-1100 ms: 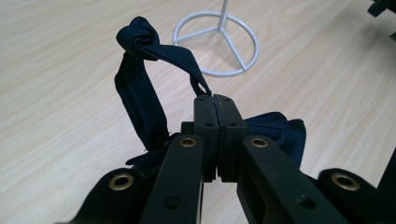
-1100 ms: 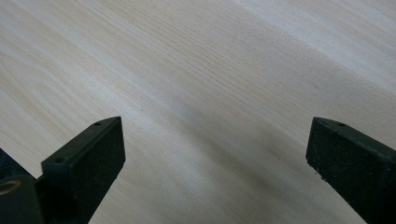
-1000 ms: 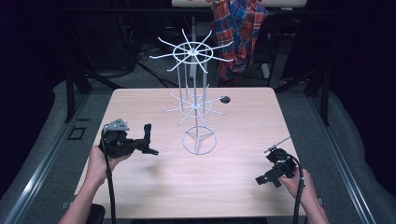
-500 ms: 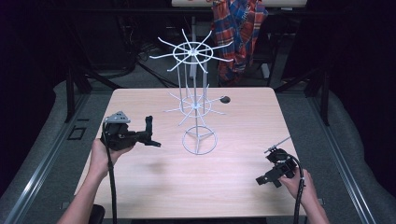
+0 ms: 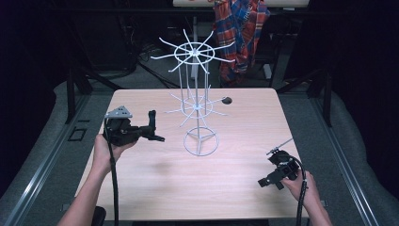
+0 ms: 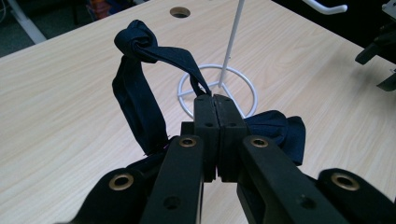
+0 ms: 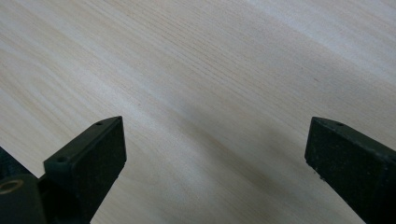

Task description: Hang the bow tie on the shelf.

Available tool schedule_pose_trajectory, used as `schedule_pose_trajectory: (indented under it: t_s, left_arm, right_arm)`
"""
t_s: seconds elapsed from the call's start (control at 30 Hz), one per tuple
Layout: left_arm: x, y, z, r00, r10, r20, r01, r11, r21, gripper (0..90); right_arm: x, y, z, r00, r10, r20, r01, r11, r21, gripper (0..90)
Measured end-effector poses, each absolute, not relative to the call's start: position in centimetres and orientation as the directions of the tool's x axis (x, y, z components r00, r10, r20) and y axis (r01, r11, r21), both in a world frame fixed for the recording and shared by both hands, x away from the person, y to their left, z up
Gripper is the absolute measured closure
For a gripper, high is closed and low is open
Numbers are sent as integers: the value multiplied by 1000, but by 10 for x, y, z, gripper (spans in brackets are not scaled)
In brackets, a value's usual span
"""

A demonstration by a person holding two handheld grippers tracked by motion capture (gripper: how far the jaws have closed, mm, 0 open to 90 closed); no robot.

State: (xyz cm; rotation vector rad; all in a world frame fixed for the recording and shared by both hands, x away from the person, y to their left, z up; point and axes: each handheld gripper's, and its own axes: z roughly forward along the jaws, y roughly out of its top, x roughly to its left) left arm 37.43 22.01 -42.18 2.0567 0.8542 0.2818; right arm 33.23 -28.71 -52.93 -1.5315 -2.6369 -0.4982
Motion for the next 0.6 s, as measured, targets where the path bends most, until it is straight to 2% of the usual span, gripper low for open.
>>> schedule_pose_trajectory:
  t_s: [0.33, 0.4, 0.6]
  left_arm:
    - [378, 218, -414, 743, 661, -107, 451, -376, 809, 894]
    - [379, 217, -413, 744, 660, -106, 449, -375, 811, 893]
    - [381, 212, -410, 752, 652, -98, 434, -376, 819, 893]
  right_arm:
    - [332, -288, -528, -518, 833, 196, 848, 470, 244, 50]
    - [330, -287, -530, -490, 846, 213, 862, 431, 268, 50]
    - [330, -287, -531, -493, 842, 217, 860, 436, 265, 50]
